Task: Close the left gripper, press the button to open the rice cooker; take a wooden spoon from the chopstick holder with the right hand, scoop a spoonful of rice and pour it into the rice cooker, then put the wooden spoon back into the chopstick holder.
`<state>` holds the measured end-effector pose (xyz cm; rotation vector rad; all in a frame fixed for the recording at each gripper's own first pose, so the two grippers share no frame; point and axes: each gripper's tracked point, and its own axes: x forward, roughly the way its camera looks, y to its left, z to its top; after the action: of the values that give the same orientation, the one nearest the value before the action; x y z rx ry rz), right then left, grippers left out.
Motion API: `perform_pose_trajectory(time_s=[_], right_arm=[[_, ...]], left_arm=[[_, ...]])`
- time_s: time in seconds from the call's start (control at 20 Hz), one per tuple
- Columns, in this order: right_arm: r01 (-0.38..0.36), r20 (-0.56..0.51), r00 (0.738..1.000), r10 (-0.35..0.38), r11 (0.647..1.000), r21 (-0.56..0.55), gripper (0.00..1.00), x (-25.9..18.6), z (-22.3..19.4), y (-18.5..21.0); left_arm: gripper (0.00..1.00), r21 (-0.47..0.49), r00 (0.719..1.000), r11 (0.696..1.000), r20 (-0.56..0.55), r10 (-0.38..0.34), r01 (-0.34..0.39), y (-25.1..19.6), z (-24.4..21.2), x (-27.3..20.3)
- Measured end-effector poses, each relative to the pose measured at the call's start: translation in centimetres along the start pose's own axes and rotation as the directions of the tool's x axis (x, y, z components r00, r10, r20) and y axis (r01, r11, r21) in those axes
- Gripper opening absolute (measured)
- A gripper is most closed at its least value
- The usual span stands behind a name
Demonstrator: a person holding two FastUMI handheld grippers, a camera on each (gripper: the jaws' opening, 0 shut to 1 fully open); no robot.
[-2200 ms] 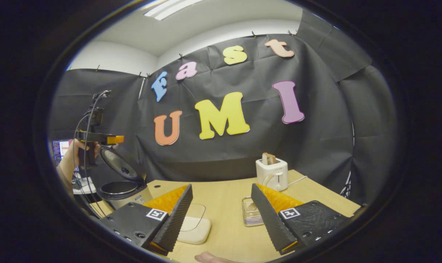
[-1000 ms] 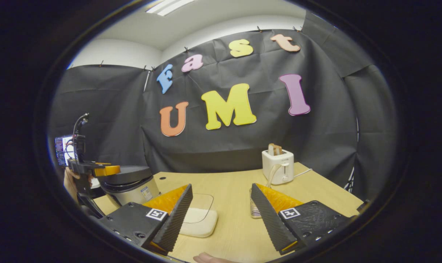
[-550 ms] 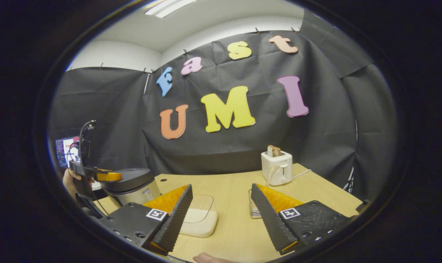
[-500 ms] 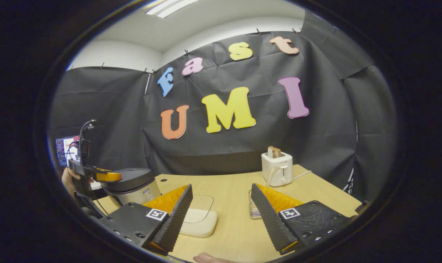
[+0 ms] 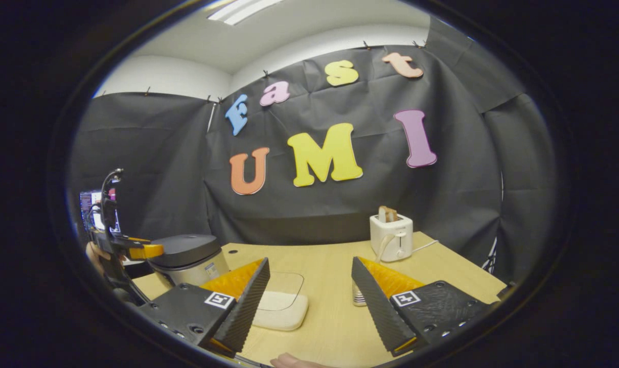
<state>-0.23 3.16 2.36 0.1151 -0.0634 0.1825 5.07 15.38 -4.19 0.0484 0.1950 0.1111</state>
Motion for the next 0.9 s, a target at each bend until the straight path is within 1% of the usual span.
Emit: perform_pose_trajectory(time_s=[0.1,0.15,0.35,0.5,0.55,0.7,0.9], right_arm=[[-0.008,-0.007,1.000,0.008,1.000,-0.001,0.96,0.1,-0.3,0.3],[-0.011,-0.013,1.000,0.011,1.000,0.001,0.92,0.2,-0.5,0.3],[-0.019,-0.030,0.999,0.020,1.000,0.014,0.92,0.2,-0.8,0.5],[-0.023,-0.026,0.999,0.023,1.000,0.009,0.92,0.1,-0.7,0.7],[-0.023,-0.025,0.999,0.023,1.000,0.006,0.92,0.1,-0.7,0.8],[-0.016,-0.019,1.000,0.016,1.000,-0.002,0.92,-0.1,-0.5,0.7],[0.001,-0.008,1.000,-0.001,1.000,-0.011,0.92,-0.6,-0.1,0.4]], left_arm=[[0.85,0.000,0.999,1.000,0.045,0.014,-0.014,-0.1,0.0,0.1],[0.83,-0.016,1.000,1.000,0.016,0.013,-0.013,-0.2,-0.9,0.2],[0.81,-0.045,0.998,0.999,0.050,0.029,-0.027,-0.1,-0.6,0.1],[0.80,-0.057,0.997,0.997,0.050,0.055,-0.052,-0.1,-0.4,0.0],[0.80,-0.063,0.998,0.997,0.044,0.054,-0.051,-0.4,-0.4,-0.1],[0.80,-0.095,0.998,0.995,0.065,0.023,-0.017,-2.3,1.1,-1.0],[0.79,-0.070,0.995,0.997,0.098,-0.027,0.034,-5.8,2.4,-2.5]])
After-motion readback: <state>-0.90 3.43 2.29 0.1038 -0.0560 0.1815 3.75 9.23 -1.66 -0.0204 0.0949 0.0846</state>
